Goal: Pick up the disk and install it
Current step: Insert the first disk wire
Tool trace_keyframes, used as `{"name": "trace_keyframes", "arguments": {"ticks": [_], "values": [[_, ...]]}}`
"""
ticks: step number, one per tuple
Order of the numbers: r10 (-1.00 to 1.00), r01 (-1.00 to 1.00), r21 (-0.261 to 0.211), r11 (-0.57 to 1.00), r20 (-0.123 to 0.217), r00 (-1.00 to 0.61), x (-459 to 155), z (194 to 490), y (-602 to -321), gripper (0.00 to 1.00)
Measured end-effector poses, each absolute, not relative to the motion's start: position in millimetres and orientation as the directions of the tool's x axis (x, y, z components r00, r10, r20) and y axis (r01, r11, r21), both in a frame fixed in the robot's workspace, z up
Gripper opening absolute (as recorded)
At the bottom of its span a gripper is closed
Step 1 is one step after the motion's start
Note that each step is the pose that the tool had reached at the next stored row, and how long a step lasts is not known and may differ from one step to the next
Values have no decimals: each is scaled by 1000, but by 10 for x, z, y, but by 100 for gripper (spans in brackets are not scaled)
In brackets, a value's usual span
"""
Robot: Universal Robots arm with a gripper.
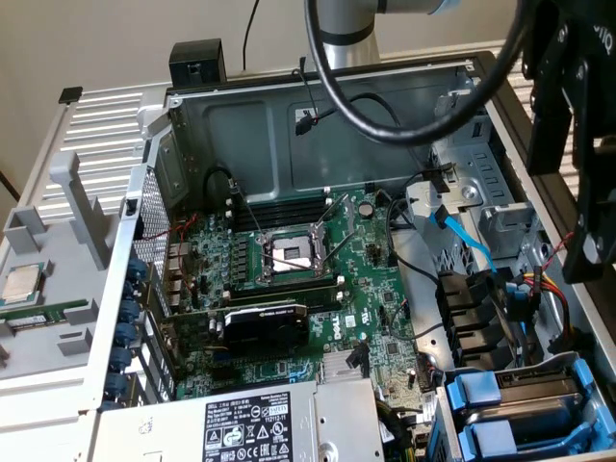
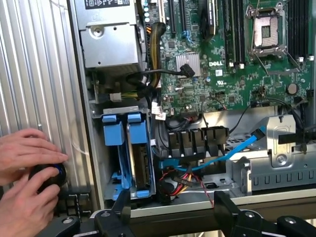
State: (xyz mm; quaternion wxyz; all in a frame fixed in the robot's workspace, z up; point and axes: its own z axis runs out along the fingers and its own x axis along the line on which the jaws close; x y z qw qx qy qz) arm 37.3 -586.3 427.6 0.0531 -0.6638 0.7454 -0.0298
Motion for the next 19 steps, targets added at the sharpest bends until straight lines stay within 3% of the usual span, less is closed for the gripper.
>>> {"name": "trace_keyframes", "arguments": {"ticks": [19], "values": [[-972,-966,-115,233,-42,-229,561,3929,-5863,77]]}}
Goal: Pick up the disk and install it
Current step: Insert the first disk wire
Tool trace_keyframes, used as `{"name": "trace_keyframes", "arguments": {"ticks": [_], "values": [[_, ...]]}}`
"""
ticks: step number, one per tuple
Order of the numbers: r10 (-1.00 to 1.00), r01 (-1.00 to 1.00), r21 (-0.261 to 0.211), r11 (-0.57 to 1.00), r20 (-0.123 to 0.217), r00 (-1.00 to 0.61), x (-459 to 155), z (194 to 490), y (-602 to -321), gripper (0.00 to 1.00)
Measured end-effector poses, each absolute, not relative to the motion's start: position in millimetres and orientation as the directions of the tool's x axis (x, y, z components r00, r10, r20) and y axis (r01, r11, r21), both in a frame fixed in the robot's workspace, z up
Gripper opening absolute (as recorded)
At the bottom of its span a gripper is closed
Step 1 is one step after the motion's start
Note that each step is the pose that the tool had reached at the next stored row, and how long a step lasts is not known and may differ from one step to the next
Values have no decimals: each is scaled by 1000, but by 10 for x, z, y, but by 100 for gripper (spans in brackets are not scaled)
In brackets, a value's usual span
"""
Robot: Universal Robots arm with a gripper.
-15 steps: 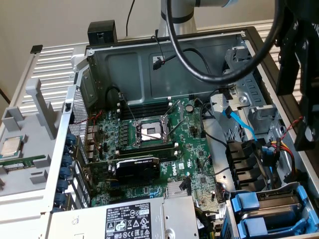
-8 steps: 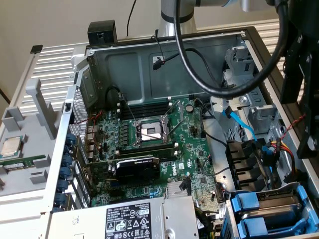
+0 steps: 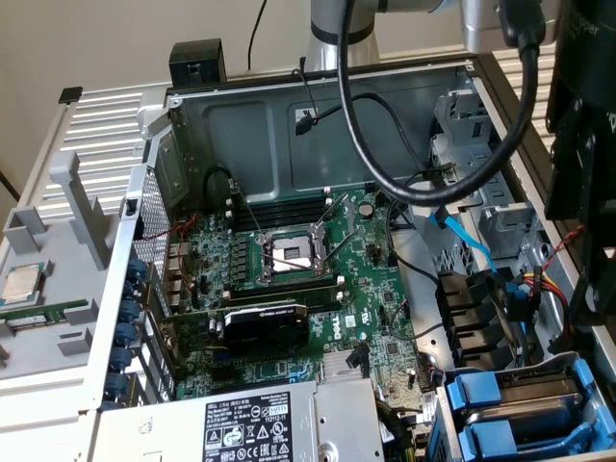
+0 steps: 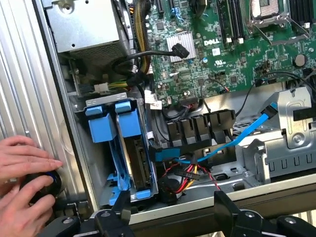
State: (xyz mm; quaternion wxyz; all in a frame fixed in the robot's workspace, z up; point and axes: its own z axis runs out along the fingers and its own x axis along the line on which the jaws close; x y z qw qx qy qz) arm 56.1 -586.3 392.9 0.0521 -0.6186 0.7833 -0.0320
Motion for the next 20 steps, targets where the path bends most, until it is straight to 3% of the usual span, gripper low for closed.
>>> {"name": "trace_keyframes", "arguments": {"ticks": [20], "values": [[-946,-939,-114,325,-42,-322,588,3673,-5755,77]]}}
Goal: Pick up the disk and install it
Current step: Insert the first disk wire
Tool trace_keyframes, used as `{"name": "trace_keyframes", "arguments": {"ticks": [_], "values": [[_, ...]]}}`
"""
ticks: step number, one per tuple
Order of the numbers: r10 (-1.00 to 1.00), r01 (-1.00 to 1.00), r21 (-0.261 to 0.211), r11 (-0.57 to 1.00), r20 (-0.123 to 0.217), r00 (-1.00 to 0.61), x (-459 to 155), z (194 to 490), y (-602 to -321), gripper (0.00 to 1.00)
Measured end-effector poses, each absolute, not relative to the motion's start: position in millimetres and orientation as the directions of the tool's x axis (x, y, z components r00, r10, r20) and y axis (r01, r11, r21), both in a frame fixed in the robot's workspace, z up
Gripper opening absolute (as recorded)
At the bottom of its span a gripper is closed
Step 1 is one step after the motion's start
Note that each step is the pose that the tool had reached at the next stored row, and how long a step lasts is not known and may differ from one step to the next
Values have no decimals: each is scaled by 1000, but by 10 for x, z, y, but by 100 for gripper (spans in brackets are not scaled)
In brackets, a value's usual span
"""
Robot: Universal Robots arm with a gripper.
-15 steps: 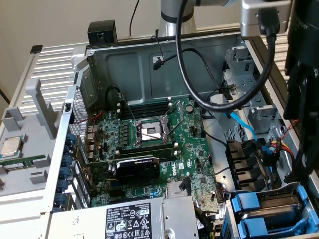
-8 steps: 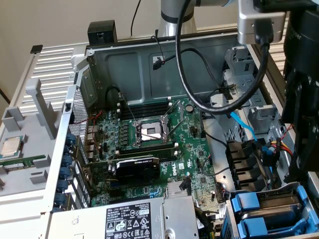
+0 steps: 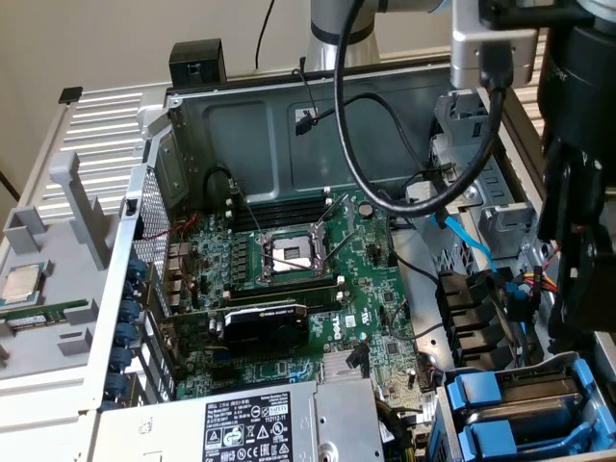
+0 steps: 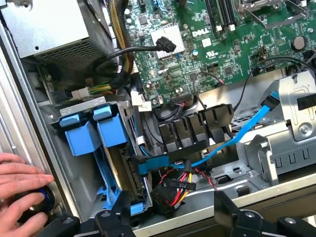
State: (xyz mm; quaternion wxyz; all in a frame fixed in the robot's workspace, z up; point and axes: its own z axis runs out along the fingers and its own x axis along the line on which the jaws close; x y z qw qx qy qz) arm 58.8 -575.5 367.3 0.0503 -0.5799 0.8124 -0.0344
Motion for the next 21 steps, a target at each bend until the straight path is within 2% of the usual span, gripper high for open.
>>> {"name": "trace_keyframes", "arguments": {"ticks": [19,21], "values": [[-914,-908,-105,406,-38,-404,557,3497,-5597,77],[-907,-901,-103,420,-37,-419,557,3494,-5598,74]]}}
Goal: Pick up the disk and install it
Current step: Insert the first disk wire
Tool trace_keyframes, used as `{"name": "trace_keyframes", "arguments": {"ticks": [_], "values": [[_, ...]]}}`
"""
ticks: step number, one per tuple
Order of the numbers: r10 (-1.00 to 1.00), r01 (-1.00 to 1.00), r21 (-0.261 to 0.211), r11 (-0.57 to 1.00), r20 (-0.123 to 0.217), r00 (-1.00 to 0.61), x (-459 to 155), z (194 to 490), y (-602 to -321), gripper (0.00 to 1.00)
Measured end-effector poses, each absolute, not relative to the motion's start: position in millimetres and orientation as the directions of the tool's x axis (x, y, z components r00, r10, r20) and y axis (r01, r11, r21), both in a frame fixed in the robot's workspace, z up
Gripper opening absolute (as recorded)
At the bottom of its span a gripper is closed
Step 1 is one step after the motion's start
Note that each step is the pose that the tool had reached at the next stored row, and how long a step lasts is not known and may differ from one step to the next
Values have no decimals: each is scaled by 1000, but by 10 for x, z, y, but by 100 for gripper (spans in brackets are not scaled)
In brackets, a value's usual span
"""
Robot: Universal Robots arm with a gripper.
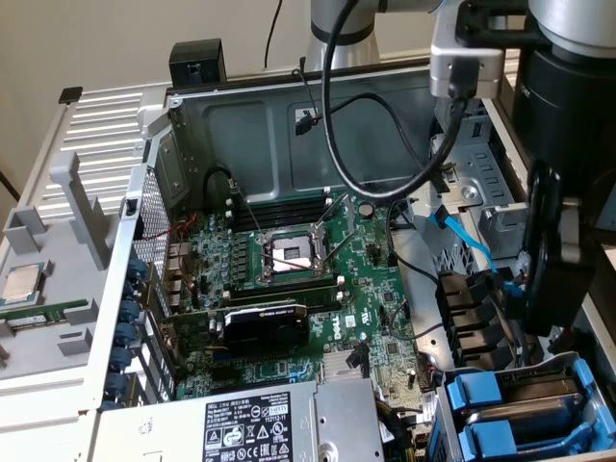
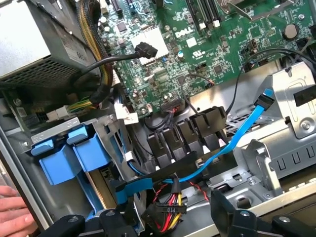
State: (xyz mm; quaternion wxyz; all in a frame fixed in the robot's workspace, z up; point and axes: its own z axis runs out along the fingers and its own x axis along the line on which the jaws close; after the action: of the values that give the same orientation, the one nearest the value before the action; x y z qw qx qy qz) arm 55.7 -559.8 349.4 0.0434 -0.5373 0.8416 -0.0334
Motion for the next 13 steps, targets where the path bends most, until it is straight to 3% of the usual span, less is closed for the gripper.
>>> {"name": "trace_keyframes", "arguments": {"ticks": [3,13], "values": [[-904,-899,-99,427,-35,-425,557,3492,-5598,61],[-881,-877,-80,474,-26,-473,576,3485,-5605,61]]}}
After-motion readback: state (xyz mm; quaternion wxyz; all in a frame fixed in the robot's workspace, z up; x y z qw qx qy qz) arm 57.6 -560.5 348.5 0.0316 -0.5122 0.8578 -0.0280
